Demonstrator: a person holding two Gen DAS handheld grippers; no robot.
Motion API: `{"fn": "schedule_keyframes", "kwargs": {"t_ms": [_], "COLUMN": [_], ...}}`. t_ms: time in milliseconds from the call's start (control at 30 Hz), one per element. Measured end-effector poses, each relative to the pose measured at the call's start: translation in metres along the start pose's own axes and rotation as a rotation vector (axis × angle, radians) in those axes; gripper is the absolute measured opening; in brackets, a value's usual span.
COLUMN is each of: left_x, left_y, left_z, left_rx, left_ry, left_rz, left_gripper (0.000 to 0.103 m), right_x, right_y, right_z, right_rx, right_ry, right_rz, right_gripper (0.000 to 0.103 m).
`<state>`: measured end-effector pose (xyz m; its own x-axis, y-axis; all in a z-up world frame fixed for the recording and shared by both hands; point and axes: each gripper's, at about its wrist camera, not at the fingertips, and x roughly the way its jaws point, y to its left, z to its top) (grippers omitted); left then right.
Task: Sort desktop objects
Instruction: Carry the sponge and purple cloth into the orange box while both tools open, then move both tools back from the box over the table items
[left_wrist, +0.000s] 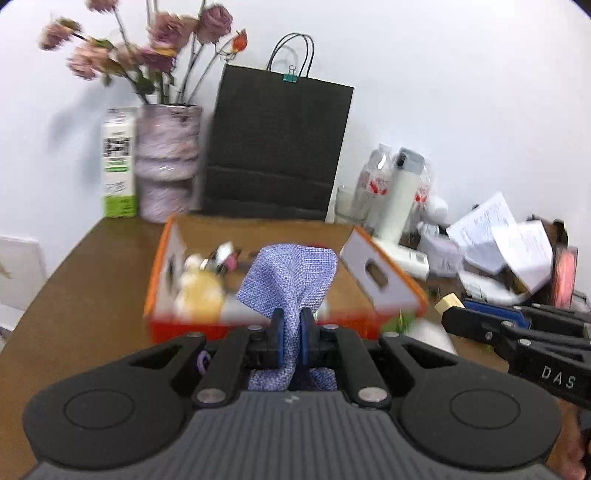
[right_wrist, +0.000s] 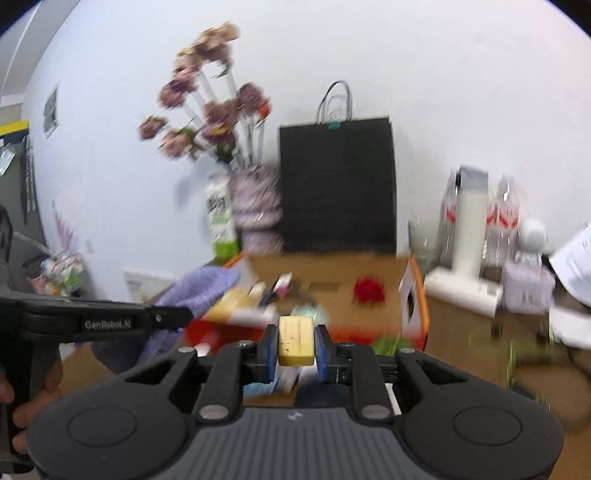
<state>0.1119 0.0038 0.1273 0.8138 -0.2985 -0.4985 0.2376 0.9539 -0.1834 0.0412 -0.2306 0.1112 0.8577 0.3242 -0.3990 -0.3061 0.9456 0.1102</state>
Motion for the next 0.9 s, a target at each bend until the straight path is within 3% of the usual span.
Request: {"fn": "schedule_keyframes", "kwargs": {"t_ms": [67, 133, 200, 333, 400, 433, 500, 567, 600, 667, 700, 833, 900], "left_x": [0.047, 0.094, 0.147, 0.220, 0.232, 0.233, 0.225, 0.212, 0.203, 0.186, 0.180, 0.148, 0.128], "left_y": [0.001, 0.003, 0.019, 0.037, 0.040, 0.042, 0.048, 0.056, 0.059, 0.058, 0.056, 0.041, 0.035], "left_z": [0.032, 0.053, 0.069, 0.072, 0.070, 0.070, 0.068, 0.069, 0.070, 0.073, 0.074, 0.074, 0.067], "left_rx": [0.047, 0.057, 0.007, -0.026, -0.038, -0.043, -0.075, -0.114, -0.117, -0.109, -0.090, -0.050, -0.061], "left_ry": [0.038, 0.083, 0.174, 0.328, 0.327, 0.313, 0.279, 0.225, 0.201, 0.143, 0.122, 0.092, 0.045], "left_rz": [0.004, 0.063, 0.073, 0.090, 0.121, 0.149, 0.187, 0.166, 0.151, 0.150, 0.151, 0.212, 0.188], "left_gripper": [0.009, 0.009, 0.010, 0.014, 0.040, 0.043, 0.062, 0.077, 0.083, 0.086, 0.091, 0.094, 0.103], "right_x": [0.037, 0.083, 0.134, 0.228, 0.266, 0.282, 0.309, 0.322, 0.325, 0.319, 0.312, 0.268, 0.240], "right_y": [-0.018, -0.034, -0.045, -0.068, -0.066, -0.067, -0.070, -0.077, -0.081, -0.088, -0.089, -0.078, -0.070], "right_z": [0.029, 0.053, 0.070, 0.087, 0.085, 0.083, 0.076, 0.071, 0.070, 0.070, 0.073, 0.084, 0.085], "right_rx": [0.026, 0.064, 0.086, 0.186, 0.136, 0.129, 0.135, 0.172, 0.200, 0.267, 0.277, 0.212, 0.158], "right_ry": [0.020, 0.066, 0.135, 0.296, 0.355, 0.384, 0.445, 0.464, 0.469, 0.442, 0.412, 0.325, 0.285], "right_rz": [0.000, 0.006, 0.010, 0.022, -0.036, -0.057, -0.077, -0.070, -0.059, -0.027, -0.022, -0.079, -0.085], "right_gripper": [0.019, 0.019, 0.019, 0.019, 0.021, 0.021, 0.021, 0.024, 0.037, 0.056, 0.058, 0.059, 0.069]}}
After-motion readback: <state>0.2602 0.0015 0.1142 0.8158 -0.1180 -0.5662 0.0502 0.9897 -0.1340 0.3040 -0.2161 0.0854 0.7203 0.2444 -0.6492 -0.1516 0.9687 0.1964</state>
